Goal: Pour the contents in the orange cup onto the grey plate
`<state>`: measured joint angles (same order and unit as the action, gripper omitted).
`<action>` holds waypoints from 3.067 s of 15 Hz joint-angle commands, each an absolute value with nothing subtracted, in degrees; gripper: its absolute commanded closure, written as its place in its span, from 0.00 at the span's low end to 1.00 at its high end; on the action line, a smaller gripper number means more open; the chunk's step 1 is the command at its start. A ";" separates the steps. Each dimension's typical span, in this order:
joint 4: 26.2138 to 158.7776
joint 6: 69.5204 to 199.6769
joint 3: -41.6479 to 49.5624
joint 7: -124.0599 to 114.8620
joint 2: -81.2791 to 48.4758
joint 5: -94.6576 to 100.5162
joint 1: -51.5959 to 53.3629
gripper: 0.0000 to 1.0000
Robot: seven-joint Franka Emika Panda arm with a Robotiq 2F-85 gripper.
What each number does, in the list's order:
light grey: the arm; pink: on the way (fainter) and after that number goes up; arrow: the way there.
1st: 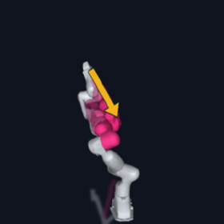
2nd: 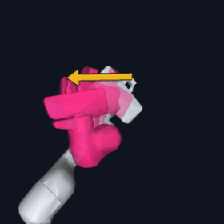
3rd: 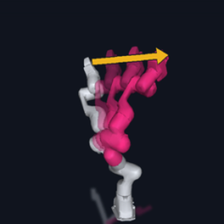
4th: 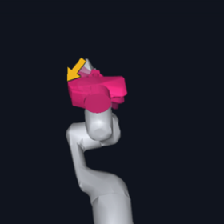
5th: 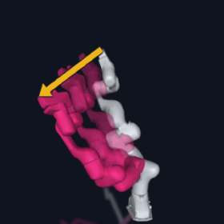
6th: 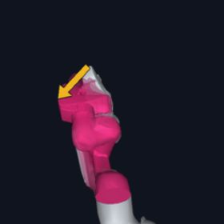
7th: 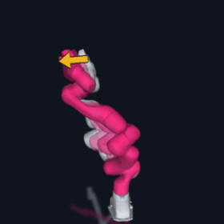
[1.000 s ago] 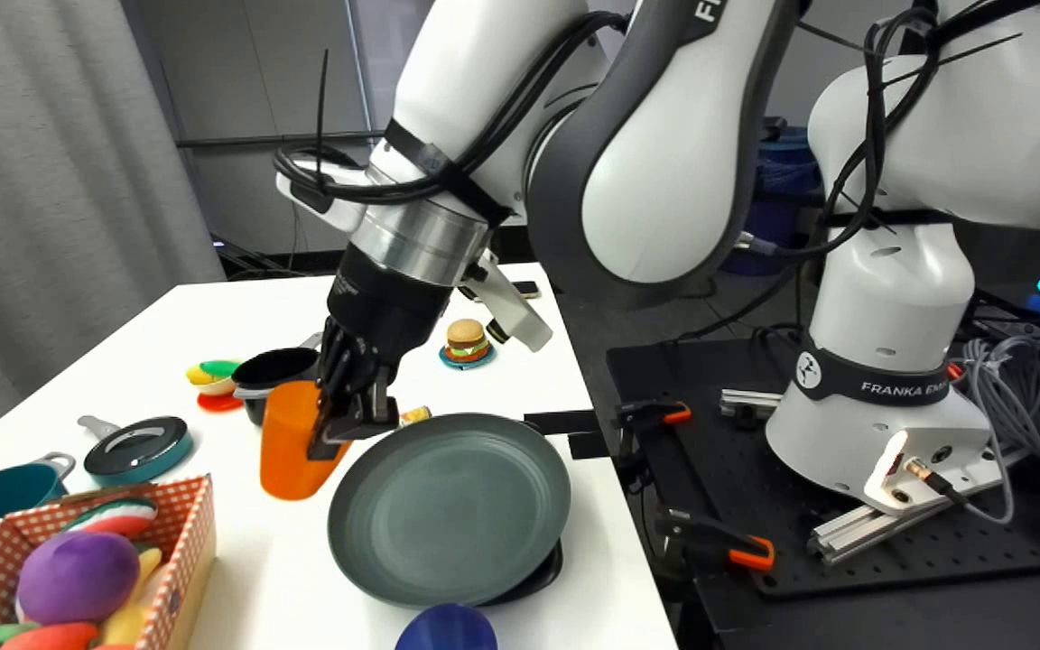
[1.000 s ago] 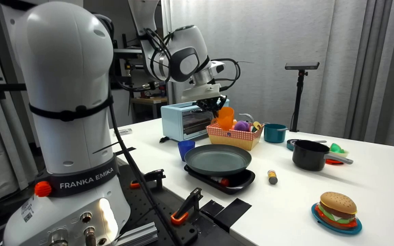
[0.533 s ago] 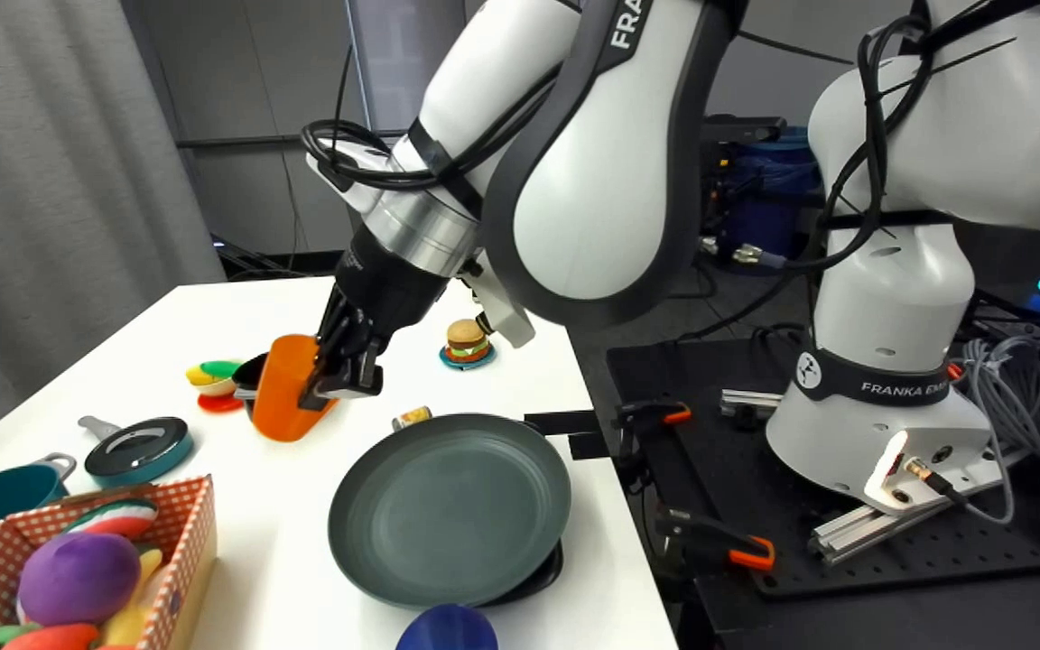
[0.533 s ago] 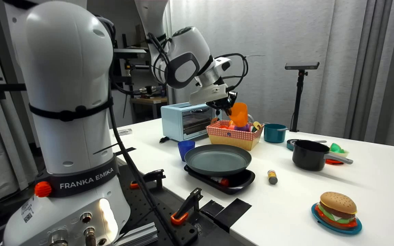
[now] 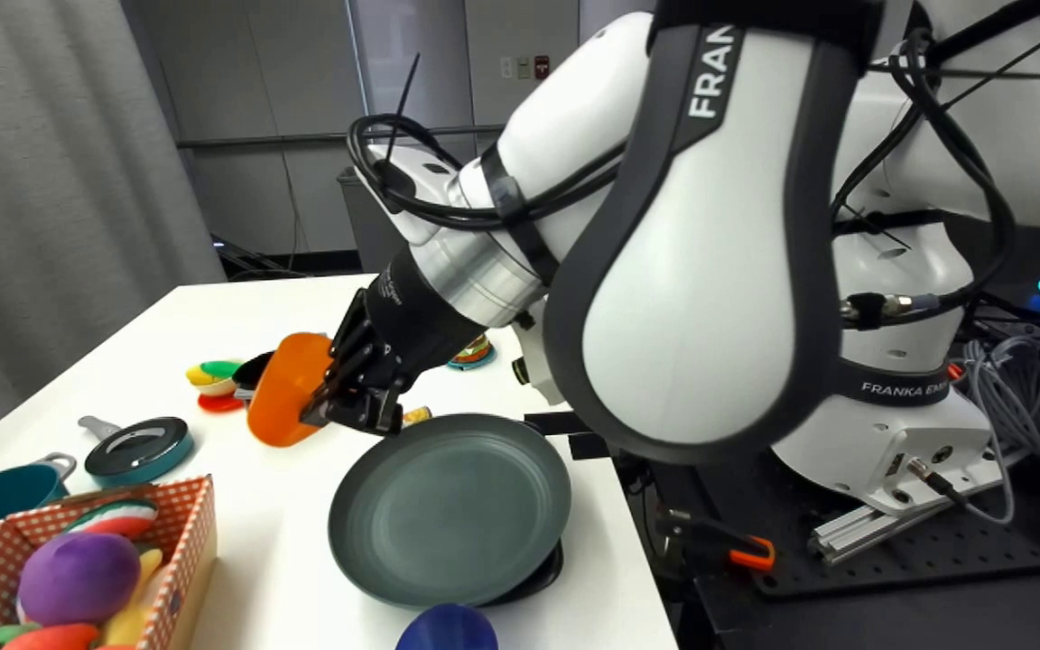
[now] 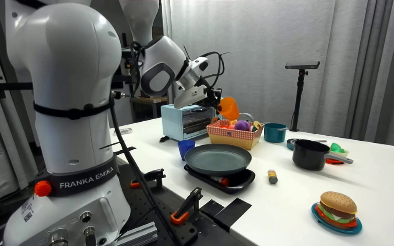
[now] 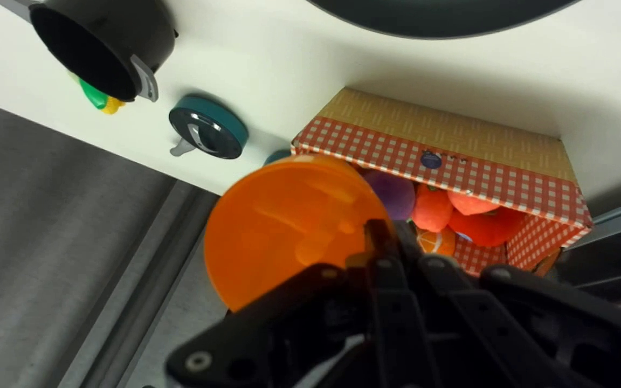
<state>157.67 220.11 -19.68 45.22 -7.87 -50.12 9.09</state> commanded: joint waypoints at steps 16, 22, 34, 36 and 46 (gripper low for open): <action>154.51 242.30 2.15 52.46 -8.02 -67.61 31.91 0.99; 146.95 243.32 26.95 54.93 -15.06 -66.00 52.01 0.99; 148.16 243.24 46.07 40.22 -41.22 -84.20 82.67 0.99; 148.29 243.23 45.68 40.74 -43.40 -86.95 83.29 0.99; 147.39 243.15 49.74 43.46 -49.03 -90.20 83.51 0.99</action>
<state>148.33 241.49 47.35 42.43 -46.37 -88.66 82.42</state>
